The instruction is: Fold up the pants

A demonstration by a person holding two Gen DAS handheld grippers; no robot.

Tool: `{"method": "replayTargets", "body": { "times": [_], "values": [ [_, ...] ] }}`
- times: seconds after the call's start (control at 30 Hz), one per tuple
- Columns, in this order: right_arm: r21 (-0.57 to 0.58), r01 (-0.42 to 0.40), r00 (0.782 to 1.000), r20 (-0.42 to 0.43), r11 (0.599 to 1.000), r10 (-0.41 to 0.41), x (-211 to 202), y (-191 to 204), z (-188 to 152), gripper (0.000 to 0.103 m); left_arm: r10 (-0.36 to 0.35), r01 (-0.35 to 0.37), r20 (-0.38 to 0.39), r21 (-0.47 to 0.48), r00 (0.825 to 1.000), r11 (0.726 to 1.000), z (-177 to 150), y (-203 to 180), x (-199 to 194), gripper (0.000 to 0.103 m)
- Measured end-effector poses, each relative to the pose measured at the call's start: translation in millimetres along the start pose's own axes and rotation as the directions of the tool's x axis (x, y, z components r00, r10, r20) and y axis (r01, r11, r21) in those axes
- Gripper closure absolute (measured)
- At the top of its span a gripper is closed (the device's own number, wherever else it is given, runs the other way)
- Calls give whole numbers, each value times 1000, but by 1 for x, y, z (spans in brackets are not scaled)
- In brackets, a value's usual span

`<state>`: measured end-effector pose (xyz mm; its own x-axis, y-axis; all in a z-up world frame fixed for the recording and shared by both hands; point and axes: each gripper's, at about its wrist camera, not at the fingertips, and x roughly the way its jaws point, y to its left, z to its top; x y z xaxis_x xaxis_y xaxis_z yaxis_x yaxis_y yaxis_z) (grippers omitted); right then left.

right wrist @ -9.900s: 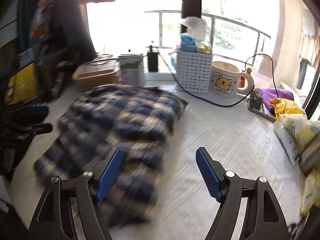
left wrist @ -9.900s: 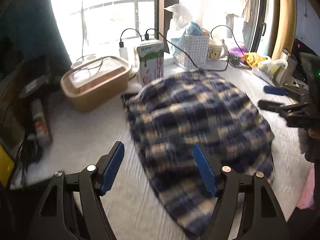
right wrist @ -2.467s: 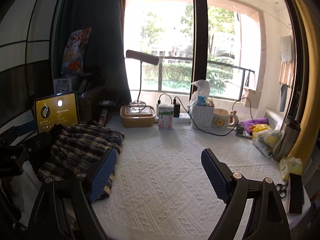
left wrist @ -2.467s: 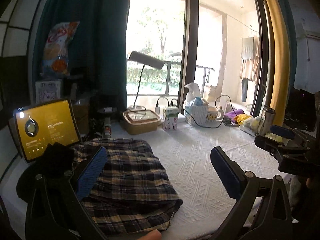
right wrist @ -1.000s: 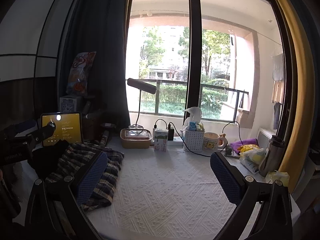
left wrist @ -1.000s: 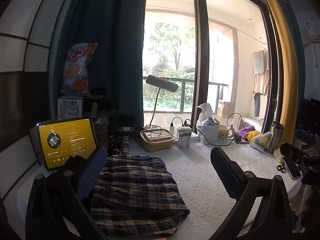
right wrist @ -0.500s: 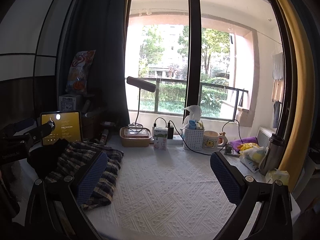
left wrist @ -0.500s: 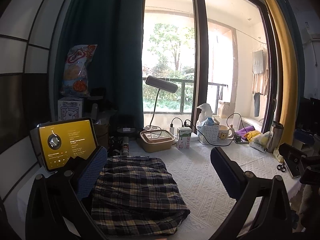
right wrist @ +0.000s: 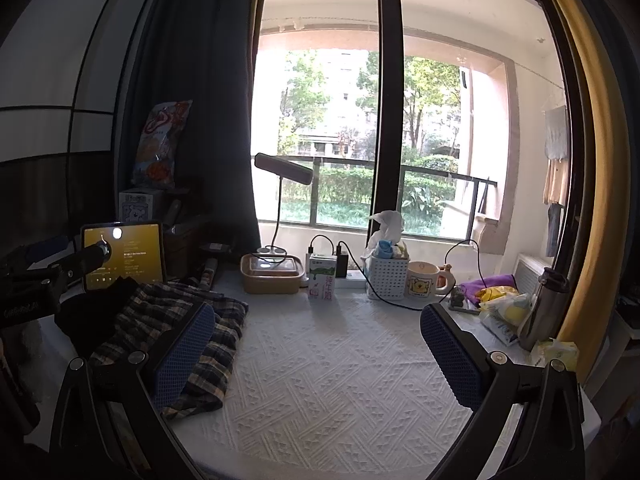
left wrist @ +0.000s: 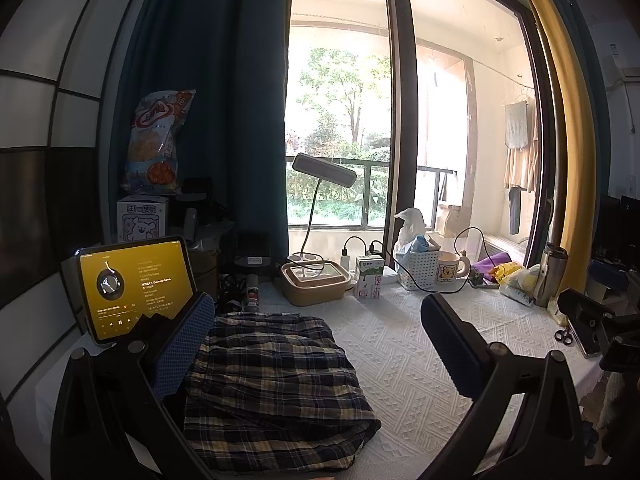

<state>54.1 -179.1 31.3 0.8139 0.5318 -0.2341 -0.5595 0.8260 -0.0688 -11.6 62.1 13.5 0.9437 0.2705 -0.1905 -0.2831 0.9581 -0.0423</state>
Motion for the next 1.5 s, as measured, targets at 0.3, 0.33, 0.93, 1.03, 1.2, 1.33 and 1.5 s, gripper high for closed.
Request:
{"method": "replayTargets", "body": {
  "times": [0.3,0.33,0.93,1.03,1.2,1.33,1.5],
  "values": [
    [0,-1,1000,-1,1000,1,0,1,0,0,6,-6,-3,-2,1000,1000,1,1,0,1],
    [1,-1,1000,-2,1000,1,1,1,0,0,7,-7,-2,-2,1000,1000,1,2,0,1],
    [3,2,1000,-5,1000,-2,3,2,-1,0,4,-4,-9,-5,1000,1000,0,1,3,1],
    [6,1,1000,-5,1000,-1,3,1,-1,0,2,-2,-10,-3,1000,1000,0,0,3,1],
    [4,1,1000,-6,1000,-1,3,1,-2,0,-1,1,-10,-2,1000,1000,0,-1,2,1],
    [5,2,1000,-6,1000,-2,4,0,-2,0,-4,4,-9,-1,1000,1000,0,-2,1,1],
    [7,6,1000,-5,1000,-6,4,-1,-3,0,-4,4,-11,-1,1000,1000,0,-2,1,1]
  ]
}}
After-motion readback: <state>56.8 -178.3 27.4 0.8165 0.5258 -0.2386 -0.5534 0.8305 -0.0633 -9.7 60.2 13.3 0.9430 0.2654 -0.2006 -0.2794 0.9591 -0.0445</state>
